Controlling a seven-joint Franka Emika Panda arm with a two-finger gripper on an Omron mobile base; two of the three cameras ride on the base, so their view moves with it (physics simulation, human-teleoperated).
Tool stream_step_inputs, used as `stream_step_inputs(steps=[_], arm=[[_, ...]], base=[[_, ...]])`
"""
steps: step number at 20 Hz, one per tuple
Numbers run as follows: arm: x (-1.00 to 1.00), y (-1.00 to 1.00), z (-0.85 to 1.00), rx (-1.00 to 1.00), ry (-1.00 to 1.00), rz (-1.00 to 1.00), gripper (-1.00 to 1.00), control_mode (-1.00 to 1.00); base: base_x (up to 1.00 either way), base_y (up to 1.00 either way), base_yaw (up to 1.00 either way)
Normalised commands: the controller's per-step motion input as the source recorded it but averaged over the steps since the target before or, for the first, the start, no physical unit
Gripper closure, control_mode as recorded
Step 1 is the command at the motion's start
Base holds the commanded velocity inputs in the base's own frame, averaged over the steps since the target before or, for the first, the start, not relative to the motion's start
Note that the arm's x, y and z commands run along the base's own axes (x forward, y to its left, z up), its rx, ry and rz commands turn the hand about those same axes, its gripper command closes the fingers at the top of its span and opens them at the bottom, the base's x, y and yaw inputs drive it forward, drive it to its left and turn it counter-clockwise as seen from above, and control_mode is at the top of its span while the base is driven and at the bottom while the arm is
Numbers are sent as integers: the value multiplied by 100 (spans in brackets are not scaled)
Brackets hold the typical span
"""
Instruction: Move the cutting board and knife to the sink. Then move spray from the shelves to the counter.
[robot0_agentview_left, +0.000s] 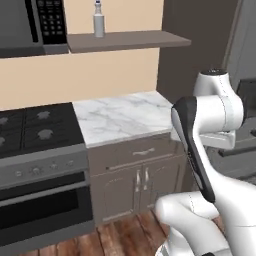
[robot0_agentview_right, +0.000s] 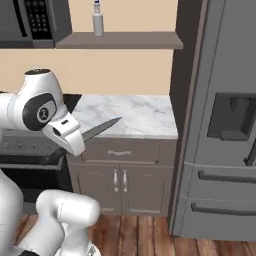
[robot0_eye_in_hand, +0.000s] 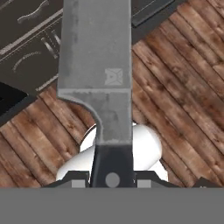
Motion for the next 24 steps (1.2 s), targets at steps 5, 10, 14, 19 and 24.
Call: stream_step_inputs(steps=[5,10,14,19,24], arm=[[0,0,0,0,0,0,100,100],[0,0,0,0,0,0,100,100],[0,0,0,0,0,0,100,100],[0,0,0,0,0,0,100,100],[0,0,0,0,0,0,100,100]], base=[[-26,-1,-81],[0,-19,-82],[0,-18,-84],[11,-29,-82],[22,-18,-79]])
